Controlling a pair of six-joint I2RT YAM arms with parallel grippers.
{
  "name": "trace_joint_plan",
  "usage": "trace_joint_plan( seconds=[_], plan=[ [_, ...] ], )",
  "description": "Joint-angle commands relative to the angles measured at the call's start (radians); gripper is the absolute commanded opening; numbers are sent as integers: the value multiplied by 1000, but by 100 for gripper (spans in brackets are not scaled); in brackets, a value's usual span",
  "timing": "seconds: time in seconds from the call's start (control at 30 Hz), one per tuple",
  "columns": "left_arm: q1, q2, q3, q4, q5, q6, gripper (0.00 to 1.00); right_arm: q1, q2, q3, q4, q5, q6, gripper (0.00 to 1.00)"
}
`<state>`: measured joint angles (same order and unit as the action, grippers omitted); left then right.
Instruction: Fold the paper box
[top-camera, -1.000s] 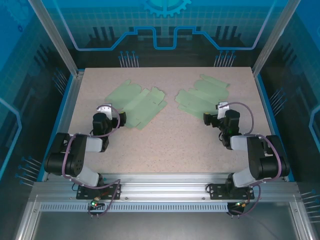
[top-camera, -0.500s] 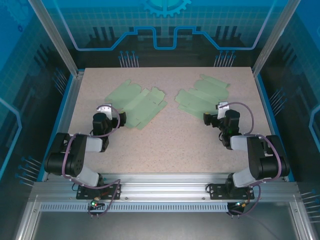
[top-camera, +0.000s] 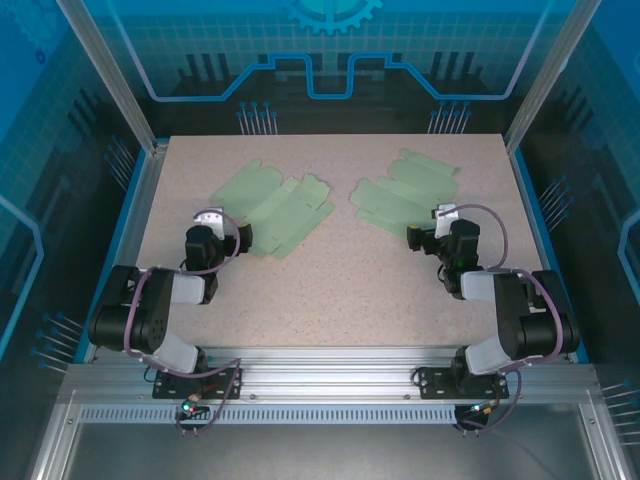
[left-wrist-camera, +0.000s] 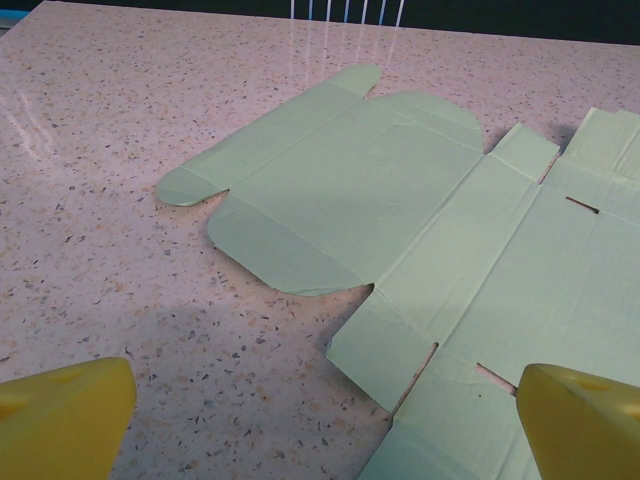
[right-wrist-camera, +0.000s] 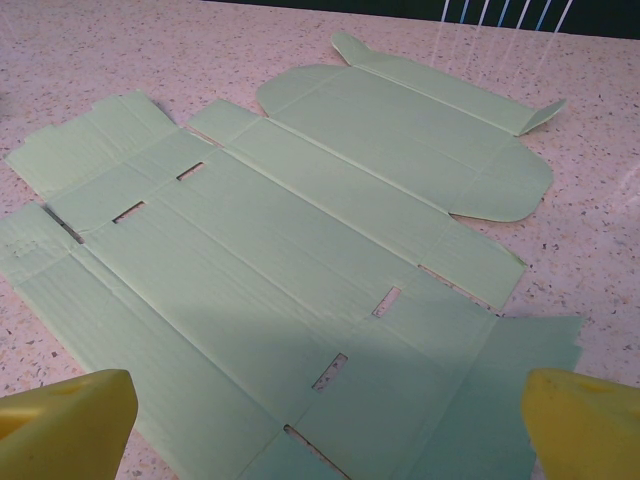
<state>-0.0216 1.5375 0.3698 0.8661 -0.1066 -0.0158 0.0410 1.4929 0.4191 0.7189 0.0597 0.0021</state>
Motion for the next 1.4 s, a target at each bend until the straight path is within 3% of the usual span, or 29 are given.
trace_joint_plan(
  seconds=[0.0,0.27,0.5,0.67,0.87,1.0,1.17,1.37],
  plan=[
    [10,8,17,37,29,25,99,13,10,17,28,5,-3,100],
    [8,-149,-15,-30,16,22,99,14,6,25,11,0,-5,100],
    [6,-374,-28,-136,28,-26,99,13,-81,81,-173,56,24,100],
    [-23,-417,114,-349,56,-113,99,12,-201,143,-427,132,109,100],
    [-135,-342,283,-484,108,-228,99,-7,-317,269,-839,186,300,100],
    [-213,-249,366,-517,149,-275,99,-71,-314,363,-1060,113,439,100],
    [-234,-138,397,-421,258,-389,99,-171,-222,432,-1146,-56,485,100],
    [-239,-33,467,-406,307,-458,99,-193,15,567,-1164,-177,457,97]
  ],
)
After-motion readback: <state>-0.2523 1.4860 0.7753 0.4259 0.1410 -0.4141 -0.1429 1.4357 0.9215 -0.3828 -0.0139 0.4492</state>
